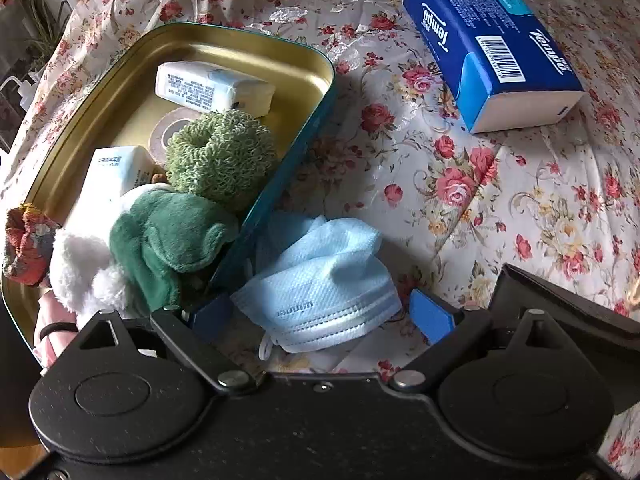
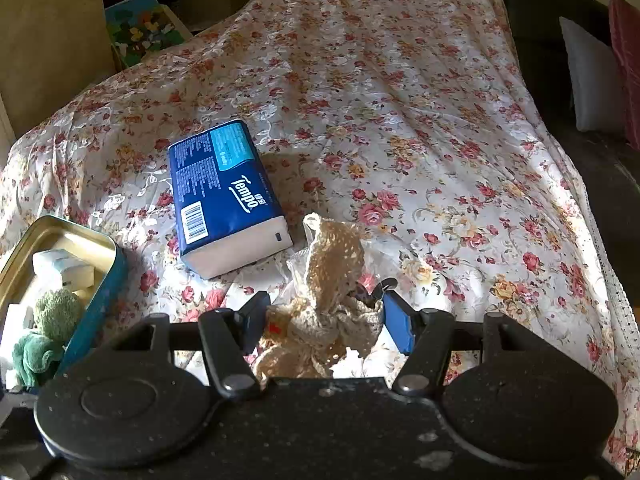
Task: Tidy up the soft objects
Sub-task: 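Close the left tool on the light blue face mask and lift it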
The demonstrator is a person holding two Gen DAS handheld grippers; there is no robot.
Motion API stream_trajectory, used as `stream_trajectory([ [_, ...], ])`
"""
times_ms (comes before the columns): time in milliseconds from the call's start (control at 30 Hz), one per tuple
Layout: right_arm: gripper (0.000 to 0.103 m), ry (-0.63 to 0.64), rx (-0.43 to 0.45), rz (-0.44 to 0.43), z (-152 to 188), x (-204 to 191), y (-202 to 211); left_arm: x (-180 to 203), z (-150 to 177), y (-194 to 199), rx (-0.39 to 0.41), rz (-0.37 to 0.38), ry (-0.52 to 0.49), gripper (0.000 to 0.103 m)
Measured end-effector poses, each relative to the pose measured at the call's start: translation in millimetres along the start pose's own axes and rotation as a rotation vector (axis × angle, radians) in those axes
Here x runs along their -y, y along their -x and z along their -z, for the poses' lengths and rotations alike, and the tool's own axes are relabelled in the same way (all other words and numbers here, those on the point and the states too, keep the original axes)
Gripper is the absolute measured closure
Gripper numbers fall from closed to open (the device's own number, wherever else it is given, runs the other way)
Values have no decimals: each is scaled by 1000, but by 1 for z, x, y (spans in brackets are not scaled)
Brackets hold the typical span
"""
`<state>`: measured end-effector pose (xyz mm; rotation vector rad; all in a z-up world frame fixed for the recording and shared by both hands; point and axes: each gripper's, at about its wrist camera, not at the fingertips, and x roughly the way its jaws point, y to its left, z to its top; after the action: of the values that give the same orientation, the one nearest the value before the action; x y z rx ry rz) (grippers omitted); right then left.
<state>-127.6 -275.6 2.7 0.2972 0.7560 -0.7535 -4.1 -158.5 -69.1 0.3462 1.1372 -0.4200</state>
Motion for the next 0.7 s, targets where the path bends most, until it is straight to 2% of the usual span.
stream_trajectory([
  [700,42,-17,-33,-29,0,7,-11,13,-13,-39,-40,-45,15,11],
])
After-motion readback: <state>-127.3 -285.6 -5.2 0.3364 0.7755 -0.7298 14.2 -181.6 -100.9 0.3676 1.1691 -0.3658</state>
